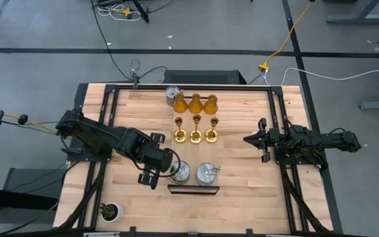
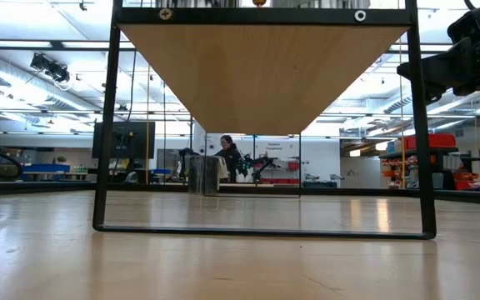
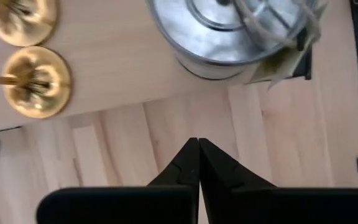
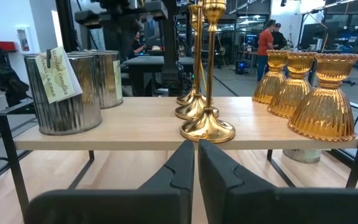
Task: Pick & Place candle stick holders
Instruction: Put the bottom scented candle on the shelf aligned with the other scented candle
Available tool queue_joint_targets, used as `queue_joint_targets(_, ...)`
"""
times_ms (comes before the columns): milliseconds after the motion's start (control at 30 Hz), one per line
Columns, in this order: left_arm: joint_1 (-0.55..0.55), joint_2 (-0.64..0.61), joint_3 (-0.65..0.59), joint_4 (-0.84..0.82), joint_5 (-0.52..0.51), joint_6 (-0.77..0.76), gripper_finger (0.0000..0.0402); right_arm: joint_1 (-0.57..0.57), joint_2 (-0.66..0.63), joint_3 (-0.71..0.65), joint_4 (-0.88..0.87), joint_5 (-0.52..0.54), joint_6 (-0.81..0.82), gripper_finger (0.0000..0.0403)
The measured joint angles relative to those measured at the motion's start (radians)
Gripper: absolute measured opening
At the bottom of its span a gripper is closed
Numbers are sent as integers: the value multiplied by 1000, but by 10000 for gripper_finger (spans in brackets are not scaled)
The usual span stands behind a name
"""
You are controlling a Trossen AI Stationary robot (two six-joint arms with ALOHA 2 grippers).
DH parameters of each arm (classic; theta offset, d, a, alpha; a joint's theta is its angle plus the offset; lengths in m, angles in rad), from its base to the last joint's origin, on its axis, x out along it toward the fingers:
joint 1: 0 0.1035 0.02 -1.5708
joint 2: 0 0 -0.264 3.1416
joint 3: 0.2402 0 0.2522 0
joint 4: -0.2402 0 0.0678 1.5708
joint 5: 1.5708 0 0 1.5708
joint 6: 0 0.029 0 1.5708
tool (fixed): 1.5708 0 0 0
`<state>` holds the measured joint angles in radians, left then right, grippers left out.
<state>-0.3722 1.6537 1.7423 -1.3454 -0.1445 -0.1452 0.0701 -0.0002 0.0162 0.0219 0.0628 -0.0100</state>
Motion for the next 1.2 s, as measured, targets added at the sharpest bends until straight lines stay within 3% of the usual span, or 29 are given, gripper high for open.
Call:
queue_joint_targets(500,-10,-1,-112,207,56,2,8,0,0,0,0,0,0,27)
queue_joint_targets(1200,-10,-1,-115,313,70,-7,6,0,0,0,0,0,0,27)
